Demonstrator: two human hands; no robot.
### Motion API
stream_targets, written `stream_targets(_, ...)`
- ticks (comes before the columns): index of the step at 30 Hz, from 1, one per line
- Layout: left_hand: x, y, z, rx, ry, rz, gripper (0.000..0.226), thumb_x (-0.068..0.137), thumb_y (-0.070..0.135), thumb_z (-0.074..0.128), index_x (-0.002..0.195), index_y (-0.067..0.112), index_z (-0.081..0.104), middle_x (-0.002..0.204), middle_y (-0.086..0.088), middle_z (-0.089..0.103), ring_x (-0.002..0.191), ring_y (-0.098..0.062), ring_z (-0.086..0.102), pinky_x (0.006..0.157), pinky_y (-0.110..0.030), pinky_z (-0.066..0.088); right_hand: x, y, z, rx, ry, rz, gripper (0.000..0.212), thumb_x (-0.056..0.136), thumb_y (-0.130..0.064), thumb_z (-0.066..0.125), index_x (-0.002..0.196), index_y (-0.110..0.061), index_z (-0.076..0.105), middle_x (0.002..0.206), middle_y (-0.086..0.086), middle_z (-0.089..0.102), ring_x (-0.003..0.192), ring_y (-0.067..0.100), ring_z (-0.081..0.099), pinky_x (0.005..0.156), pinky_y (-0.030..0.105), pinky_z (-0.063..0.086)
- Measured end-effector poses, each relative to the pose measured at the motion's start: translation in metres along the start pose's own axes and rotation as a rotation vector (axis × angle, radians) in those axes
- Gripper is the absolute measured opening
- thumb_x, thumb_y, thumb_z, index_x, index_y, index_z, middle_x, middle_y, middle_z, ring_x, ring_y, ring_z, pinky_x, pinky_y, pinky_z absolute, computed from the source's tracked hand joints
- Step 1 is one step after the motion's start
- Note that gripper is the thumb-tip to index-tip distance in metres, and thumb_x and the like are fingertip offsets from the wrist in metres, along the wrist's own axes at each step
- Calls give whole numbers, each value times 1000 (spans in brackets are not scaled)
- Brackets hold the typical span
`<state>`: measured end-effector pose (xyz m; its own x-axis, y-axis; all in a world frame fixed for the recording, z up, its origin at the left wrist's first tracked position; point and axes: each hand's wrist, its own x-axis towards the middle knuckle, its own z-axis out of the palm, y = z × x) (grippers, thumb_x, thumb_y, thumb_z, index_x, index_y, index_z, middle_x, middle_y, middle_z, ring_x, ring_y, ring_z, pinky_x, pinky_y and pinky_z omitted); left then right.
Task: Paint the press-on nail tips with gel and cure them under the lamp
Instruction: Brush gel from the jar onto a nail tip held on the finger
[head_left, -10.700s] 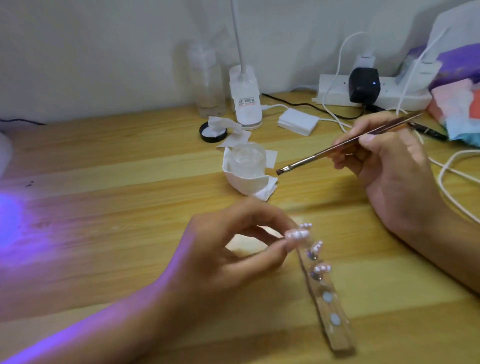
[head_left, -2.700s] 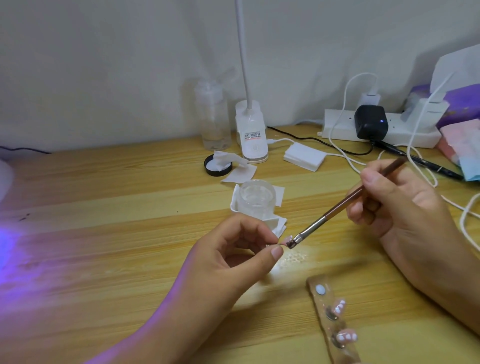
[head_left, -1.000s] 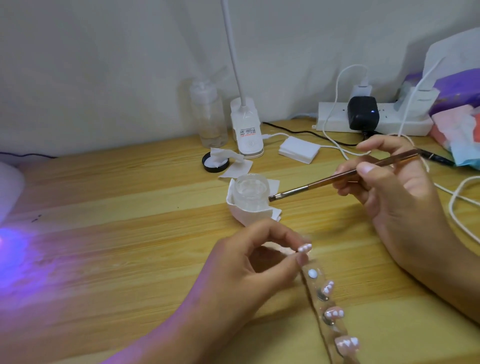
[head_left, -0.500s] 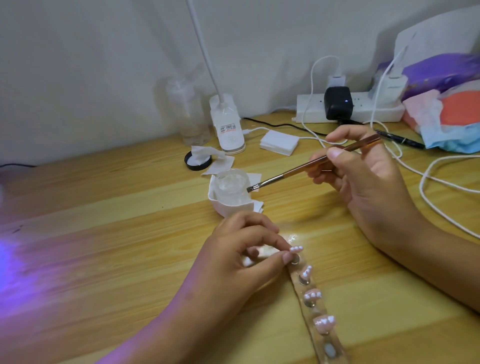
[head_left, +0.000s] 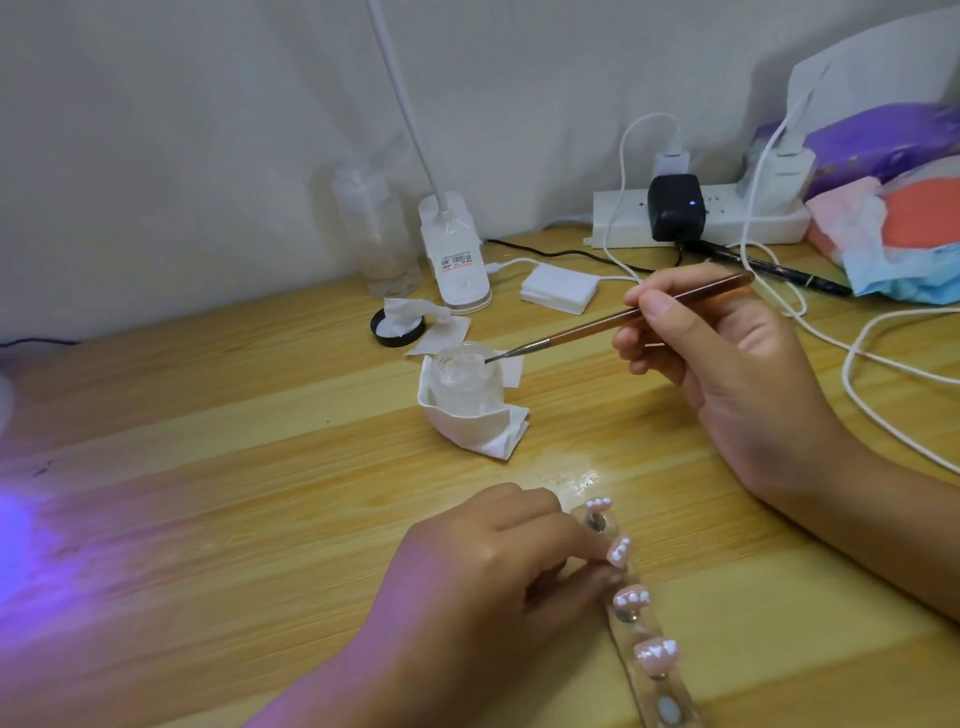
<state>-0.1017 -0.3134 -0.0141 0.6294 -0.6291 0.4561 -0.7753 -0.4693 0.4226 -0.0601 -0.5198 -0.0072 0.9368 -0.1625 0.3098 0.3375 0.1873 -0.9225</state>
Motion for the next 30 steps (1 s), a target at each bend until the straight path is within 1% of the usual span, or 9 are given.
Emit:
stream_targets(4,1,0,3,170,106,155,20,90,33,63,79,23,76,63,8,52,56,-13,44,45,-19,37,0,1,0,-7,9,-15,18,86,-23,60,98,-10,64,81,0,67,80,14,65,68,22,53)
stream_targets(7,0,-2,-3,-68,166,93,12,89,27,68,84,18,75,64,7,50,58,-8,44,53,-16,37,-1,2,-1,-36,4,-32,17,86,-24,59,98,-13,65,85,-2,68,81,14,65,69,23,54)
stream_targets(11,-1,-10,-19,-719,342,-234,8,79,24,71,86,26,71,77,7,64,61,-14,55,57,-19,44,-2,1,-2,-73,10,-68,14,87,-27,59,97,-21,67,87,-3,68,84,15,64,71,24,54)
stream_targets(15,2,-29,-24,-1002,583,-640,13,66,37,72,76,28,72,76,5,69,65,-7,58,59,-14,48,-3,2,-2,-121,6,-133,15,93,-31,54,97,-29,68,90,-3,68,86,15,64,74,25,54)
stream_targets(20,8,-39,-22,-1122,559,-844,1,72,31,70,72,32,70,93,10,72,75,-11,69,55,-19,52,-4,3,-1,-130,-27,-167,20,93,-44,58,98,-28,70,93,0,67,89,18,65,75,25,53)
stream_targets(22,10,-40,-22,-1167,513,-828,8,79,31,64,73,33,68,104,12,72,87,-21,73,60,-24,56,-5,5,-1,-150,-33,-175,19,90,-34,54,98,-29,70,94,1,68,89,20,65,75,26,53)
stream_targets(24,11,-39,-23,-1212,415,-801,13,87,32,58,78,37,66,100,12,75,93,-29,73,67,-33,60,-8,5,1,-181,-55,-198,17,90,-38,59,100,-30,70,95,-1,69,89,21,66,76,26,53)
stream_targets(26,10,-37,-22,-1229,324,-766,17,90,36,46,85,36,62,100,13,75,95,-30,72,75,-37,60,-12,6,4,-225,-89,-221,21,92,-46,61,103,-30,69,97,-2,70,90,18,68,79,23,53)
stream_targets(30,8,-35,-18,-1195,290,-724,19,88,35,41,89,35,60,116,22,68,102,-23,70,81,-34,59,-17,5,6,-265,-152,-229,17,93,-39,59,104,-31,69,99,-3,71,90,13,69,81,19,52)
